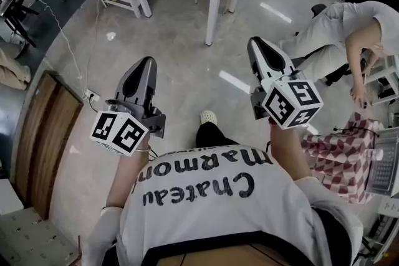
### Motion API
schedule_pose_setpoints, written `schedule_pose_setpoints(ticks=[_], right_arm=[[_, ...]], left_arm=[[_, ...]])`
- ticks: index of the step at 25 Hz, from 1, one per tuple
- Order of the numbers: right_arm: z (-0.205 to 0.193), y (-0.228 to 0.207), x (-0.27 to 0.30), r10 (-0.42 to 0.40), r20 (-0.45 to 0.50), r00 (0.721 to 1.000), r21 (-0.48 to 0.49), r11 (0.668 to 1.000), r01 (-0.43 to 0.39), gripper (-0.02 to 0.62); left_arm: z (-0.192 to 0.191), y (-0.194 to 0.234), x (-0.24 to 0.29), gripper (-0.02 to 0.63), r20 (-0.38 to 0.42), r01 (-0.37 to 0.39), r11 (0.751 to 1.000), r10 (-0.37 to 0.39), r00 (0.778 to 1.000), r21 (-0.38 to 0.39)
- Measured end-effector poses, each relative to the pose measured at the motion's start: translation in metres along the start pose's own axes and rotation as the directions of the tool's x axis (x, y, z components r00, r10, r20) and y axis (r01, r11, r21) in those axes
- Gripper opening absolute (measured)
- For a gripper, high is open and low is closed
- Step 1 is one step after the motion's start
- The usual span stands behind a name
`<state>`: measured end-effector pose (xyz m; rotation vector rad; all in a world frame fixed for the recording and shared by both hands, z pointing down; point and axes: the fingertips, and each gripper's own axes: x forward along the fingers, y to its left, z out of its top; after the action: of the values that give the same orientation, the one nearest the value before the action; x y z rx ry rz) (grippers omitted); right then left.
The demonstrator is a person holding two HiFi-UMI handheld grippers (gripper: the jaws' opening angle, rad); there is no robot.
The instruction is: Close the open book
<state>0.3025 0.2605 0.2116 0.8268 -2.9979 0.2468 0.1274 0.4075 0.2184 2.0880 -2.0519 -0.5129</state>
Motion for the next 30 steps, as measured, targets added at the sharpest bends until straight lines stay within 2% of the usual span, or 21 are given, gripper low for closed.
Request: schedule_pose_setpoints(ticks=[8,13,16,20,27,30], right_arm=[[0.022,-0.052,0.088,0.029,0.001,1.0,-0.026,0.999,-0.029,0.049],[0.055,-0.083,0.131,0.055,0.059,0.997,-0.031,0.998,-0.053,0.049],[0.06,-0.1,0.149,0.066,0.074,0.995,-0.036,0.997,-0.063,0.049],[0.045,-0.119,0.169,0.071,0.033,0.997,-0.022,0.997,-0.07,0.049],[0.02,-0.143,0.201,0.068,-0.028,0.997,0.033,0.997,-0.067,0.049],[0.009,-0.148,0.219,0.072,-0.053,0.996,0.07,0.995,-0.068,0.049]], left_arm=[[0.025,0.042,0.079,0.023,0.058,-0.046,0.998,0.045,0.997,0.031],[0.049,0.061,0.125,0.025,0.128,-0.052,0.999,0.053,0.99,-0.015],[0.047,0.075,0.145,0.023,0.146,-0.068,0.997,0.072,0.987,-0.034],[0.033,0.093,0.164,0.023,0.129,-0.111,0.993,0.116,0.985,-0.045],[0.015,0.107,0.192,0.023,0.086,-0.115,0.991,0.121,0.989,-0.075],[0.009,0.121,0.198,0.023,0.056,-0.131,0.99,0.134,0.989,-0.057]])
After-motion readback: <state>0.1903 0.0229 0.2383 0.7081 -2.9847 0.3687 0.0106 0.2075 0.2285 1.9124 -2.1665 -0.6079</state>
